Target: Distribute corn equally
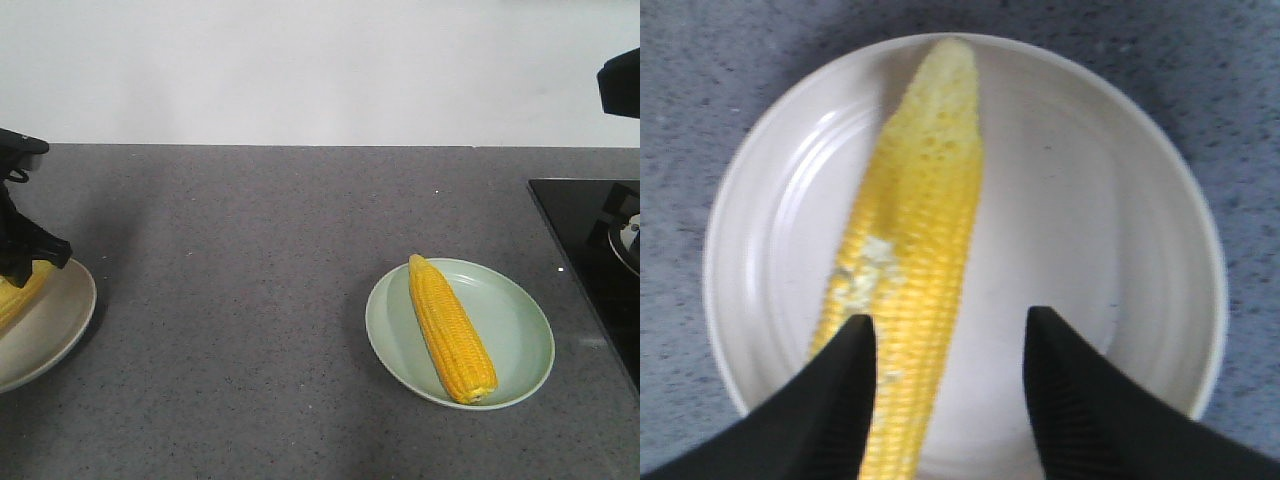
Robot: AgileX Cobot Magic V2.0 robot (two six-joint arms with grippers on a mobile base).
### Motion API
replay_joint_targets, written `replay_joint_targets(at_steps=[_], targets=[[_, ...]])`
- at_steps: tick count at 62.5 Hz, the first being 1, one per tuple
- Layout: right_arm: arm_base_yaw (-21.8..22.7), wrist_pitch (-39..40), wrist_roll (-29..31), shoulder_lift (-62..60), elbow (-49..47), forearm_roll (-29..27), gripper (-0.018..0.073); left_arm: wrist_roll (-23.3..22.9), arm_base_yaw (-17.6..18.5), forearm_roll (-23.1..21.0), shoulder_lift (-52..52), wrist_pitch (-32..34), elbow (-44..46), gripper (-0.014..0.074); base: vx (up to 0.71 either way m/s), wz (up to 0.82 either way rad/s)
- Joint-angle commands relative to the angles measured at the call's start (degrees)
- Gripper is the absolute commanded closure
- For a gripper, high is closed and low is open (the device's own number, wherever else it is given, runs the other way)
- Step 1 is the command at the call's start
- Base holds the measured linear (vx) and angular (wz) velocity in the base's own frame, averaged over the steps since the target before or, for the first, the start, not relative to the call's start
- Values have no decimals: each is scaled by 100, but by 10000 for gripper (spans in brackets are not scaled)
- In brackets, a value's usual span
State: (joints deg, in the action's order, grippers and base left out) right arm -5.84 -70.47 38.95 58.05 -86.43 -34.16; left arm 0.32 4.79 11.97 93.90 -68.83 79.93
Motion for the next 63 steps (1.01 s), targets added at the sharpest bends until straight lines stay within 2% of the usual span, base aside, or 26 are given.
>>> replay_joint_targets(at_steps=[1,10,14,19,22,29,43,49,53,57,63], targets=[[-3,390,-21,-38,-129,-167,564,114,5,-409,-245,56,118,367,0,0],[-3,632,-309,-69,120,-5,564,775,5,-1617,-373,159,-31,529,0,0],[-3,845,-462,-149,376,135,564,1047,5,-2327,-567,448,-257,598,0,0],[-3,1077,-449,-329,842,166,564,1515,5,-3269,-891,909,-744,605,0,0],[-3,1216,-437,-465,1137,174,564,1844,5,-3677,-1120,1213,-1074,604,0,0],[-3,1644,-432,-856,1942,306,564,2947,5,-4896,-1810,1859,-2042,605,0,0],[-3,2469,-457,-1766,3596,788,564,5518,5,-6767,-3474,2643,-4088,605,0,0],[-3,2672,-457,-2061,4167,881,564,6071,5,-7358,-4137,2905,-4685,605,0,0],[-3,2777,-457,-2199,4480,888,564,6221,5,-7751,-4509,3040,-4947,605,0,0],[-3,2808,-457,-2279,4684,873,564,6232,5,-7892,-4822,3118,-5091,605,0,0],[-3,2770,-457,-2332,4887,844,564,6232,5,-7880,-5155,3168,-5121,605,0,0]])
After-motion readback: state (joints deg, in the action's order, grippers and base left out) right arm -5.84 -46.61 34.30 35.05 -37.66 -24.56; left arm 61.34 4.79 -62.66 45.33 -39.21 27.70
